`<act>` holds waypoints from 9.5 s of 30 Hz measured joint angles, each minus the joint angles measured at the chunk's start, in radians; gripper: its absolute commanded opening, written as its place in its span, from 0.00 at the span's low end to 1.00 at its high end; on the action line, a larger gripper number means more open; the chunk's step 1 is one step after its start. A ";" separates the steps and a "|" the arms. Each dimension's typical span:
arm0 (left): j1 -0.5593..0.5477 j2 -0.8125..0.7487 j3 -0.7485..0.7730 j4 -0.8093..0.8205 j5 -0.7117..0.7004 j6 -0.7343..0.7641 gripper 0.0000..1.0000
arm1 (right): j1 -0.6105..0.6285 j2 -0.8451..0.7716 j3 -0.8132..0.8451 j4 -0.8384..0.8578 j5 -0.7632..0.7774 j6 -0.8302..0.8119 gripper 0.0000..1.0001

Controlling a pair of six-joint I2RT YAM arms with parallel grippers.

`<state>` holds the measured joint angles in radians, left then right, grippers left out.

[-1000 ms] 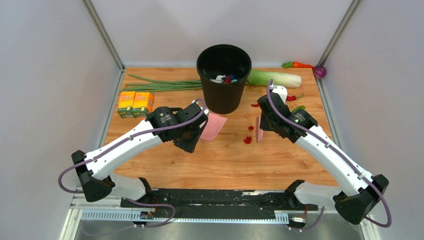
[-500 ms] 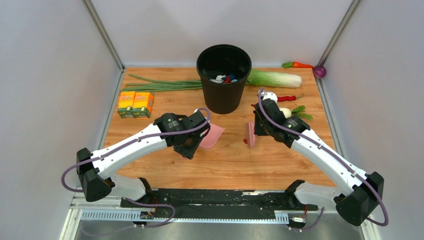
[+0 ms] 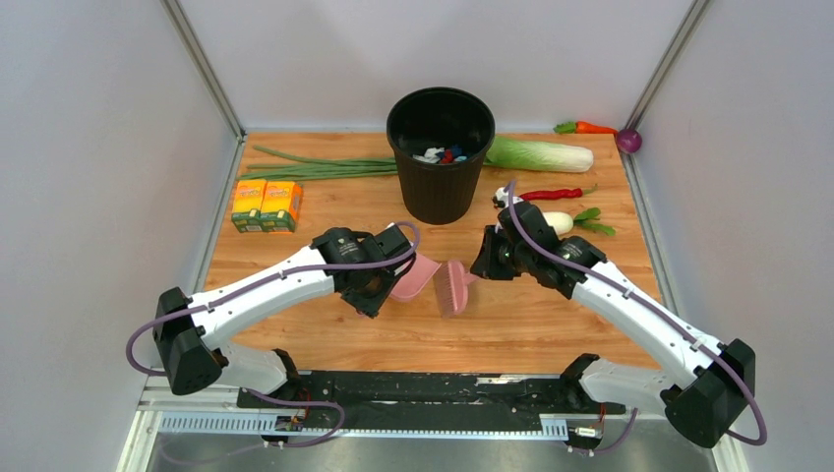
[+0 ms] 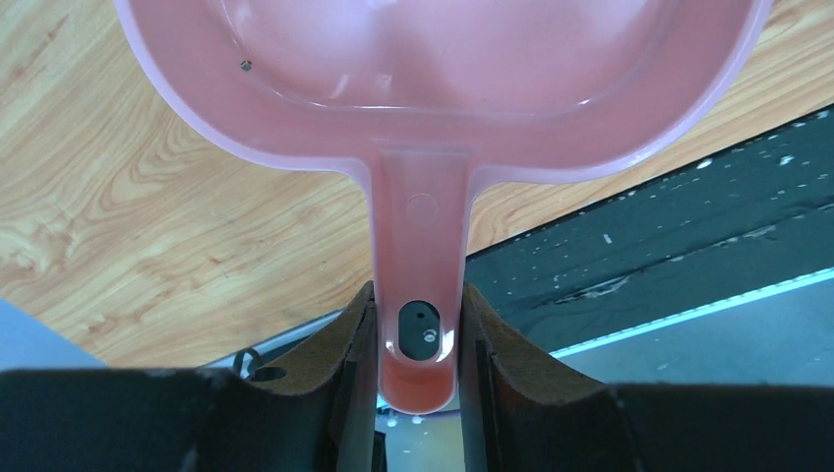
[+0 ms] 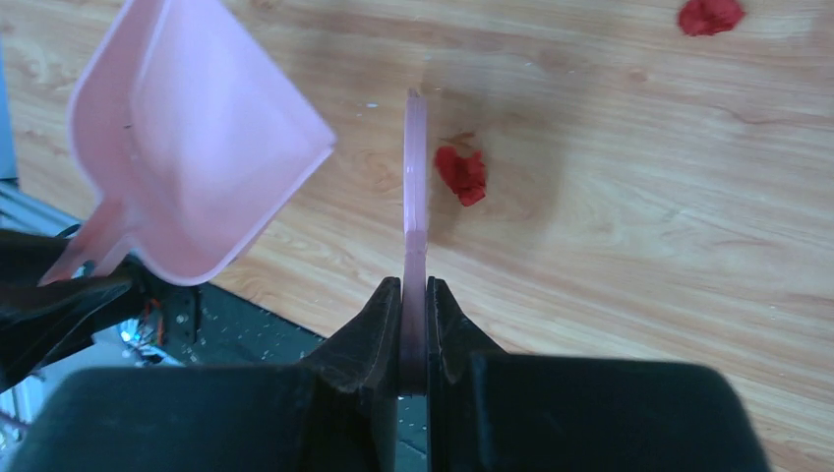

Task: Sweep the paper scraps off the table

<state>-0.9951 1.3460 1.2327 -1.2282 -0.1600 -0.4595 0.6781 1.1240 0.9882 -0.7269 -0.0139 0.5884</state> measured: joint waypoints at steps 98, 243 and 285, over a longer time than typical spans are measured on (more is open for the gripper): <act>-0.207 0.234 -0.161 0.184 0.068 0.080 0.00 | 0.163 0.039 0.154 -0.098 0.019 -0.123 0.00; 0.503 0.599 0.537 1.557 0.886 -1.157 0.00 | 0.132 -0.545 -0.042 -0.504 0.451 0.529 0.00; 0.292 0.048 0.499 -0.016 0.357 -0.090 0.00 | 0.062 -0.079 0.295 -0.317 0.525 0.336 0.00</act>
<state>-0.7029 1.3937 1.7321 -1.2438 0.1974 -0.5495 0.7403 1.0447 1.2831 -1.0439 0.5114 0.9249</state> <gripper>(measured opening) 0.374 0.115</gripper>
